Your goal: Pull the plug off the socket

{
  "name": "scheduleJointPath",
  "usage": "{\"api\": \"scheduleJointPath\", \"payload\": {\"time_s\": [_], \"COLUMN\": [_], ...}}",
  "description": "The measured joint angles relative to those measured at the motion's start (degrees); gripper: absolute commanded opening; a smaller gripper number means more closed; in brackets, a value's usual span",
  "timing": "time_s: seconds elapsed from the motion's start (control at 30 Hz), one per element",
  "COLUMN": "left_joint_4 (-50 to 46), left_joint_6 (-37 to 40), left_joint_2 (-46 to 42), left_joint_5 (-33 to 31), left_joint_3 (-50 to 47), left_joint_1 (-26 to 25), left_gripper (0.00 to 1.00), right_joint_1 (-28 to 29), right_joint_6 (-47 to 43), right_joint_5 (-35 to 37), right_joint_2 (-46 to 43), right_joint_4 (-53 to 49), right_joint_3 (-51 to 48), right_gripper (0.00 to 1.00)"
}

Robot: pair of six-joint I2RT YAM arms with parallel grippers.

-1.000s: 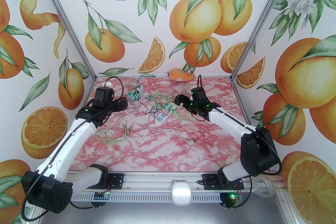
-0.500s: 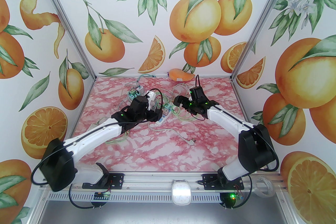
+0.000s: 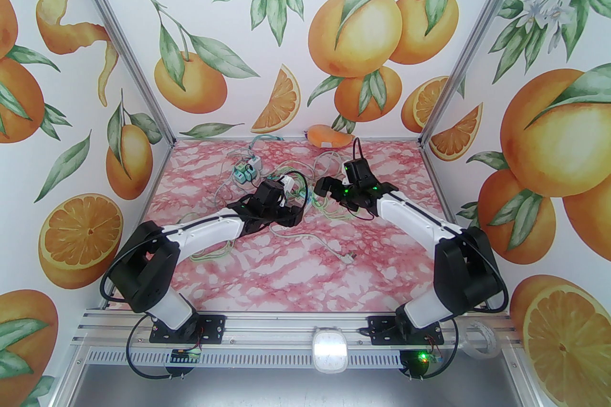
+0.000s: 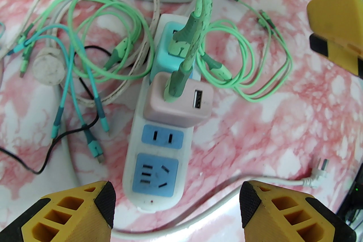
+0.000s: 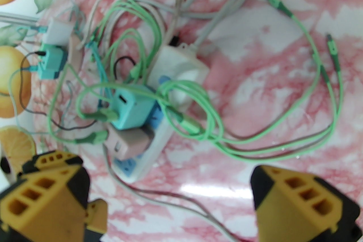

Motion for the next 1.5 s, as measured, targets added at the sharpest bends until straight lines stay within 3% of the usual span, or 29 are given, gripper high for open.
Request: {"api": "scheduleJointPath", "payload": {"time_s": [0.23,0.67,0.83,0.9,1.13,1.5], "left_joint_4": [3.3,5.7,6.2,6.2,6.3,6.1], "left_joint_6": [3.1,8.3,10.1,10.8,11.6,10.9], "left_joint_2": [5.6,12.7,15.8,16.5,16.7,9.6], "left_joint_5": [0.4,-1.0,-1.1,-1.1,-1.1,-0.6], "left_joint_3": [1.1,7.4,10.2,10.5,10.6,2.4], "left_joint_1": [0.0,0.0,0.0,0.0,0.0,0.0], "left_gripper": [0.72,0.68,0.57,0.49,0.33,0.35], "right_joint_1": [0.1,-0.5,-1.1,-1.2,-1.2,0.4], "right_joint_6": [-1.1,-1.6,-2.0,-2.1,-2.2,-2.5], "right_joint_5": [-2.8,-2.9,-2.9,-3.2,-4.5,-9.9], "right_joint_2": [5.6,5.7,5.7,5.7,5.7,8.5], "right_joint_4": [-1.4,-3.7,-4.1,-4.2,-4.2,-2.9], "right_joint_3": [3.4,4.6,4.5,4.5,4.5,4.7], "right_gripper": [0.97,1.00,0.98,0.96,0.92,0.87]}}
